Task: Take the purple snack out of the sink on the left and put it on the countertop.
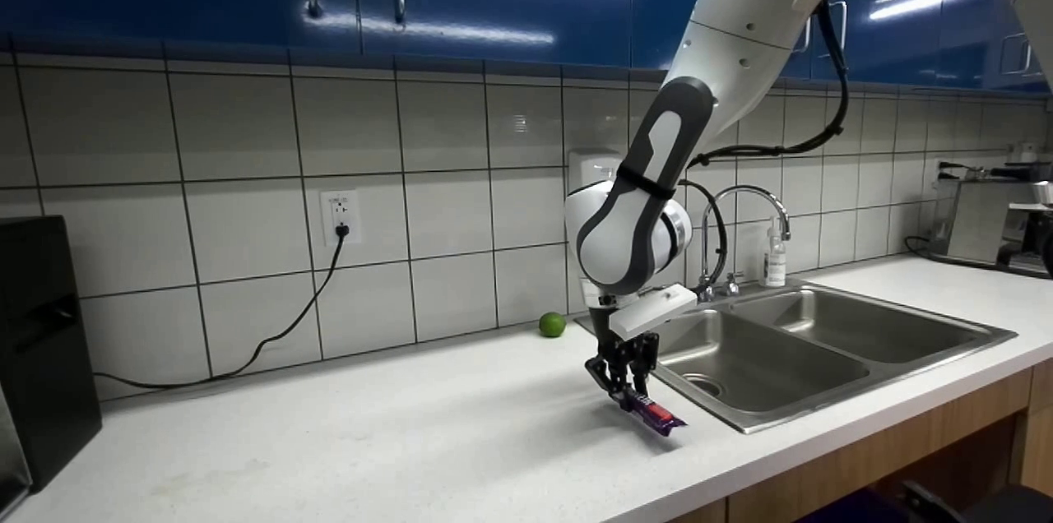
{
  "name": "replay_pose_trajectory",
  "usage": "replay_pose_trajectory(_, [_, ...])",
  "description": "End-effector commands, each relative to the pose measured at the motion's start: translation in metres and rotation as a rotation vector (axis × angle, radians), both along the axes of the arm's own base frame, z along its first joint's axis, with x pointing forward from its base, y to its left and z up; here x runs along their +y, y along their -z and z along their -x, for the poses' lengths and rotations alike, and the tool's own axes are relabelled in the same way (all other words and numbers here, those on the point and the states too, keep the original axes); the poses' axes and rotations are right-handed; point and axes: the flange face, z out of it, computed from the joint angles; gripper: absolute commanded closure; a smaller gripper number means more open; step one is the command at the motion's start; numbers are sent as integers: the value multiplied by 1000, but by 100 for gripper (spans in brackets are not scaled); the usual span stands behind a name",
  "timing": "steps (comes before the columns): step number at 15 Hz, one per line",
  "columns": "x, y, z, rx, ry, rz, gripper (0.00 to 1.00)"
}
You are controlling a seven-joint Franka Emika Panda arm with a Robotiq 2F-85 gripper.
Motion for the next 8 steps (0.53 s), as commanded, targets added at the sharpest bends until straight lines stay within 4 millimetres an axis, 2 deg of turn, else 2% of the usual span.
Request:
replay_pose_trajectory(1, [6,9,-1,-8,2,12,90])
replay_pose_trajectory(5, [7,17,-2,2,6,15,90])
replay_pose_trajectory(6, [8,18,-2,4,8,15,86])
replay_pose_trajectory(7, [7,18,-2,4,13,13,41])
replay_pose_trajectory(8, [7,16,-2,1,17,12,41])
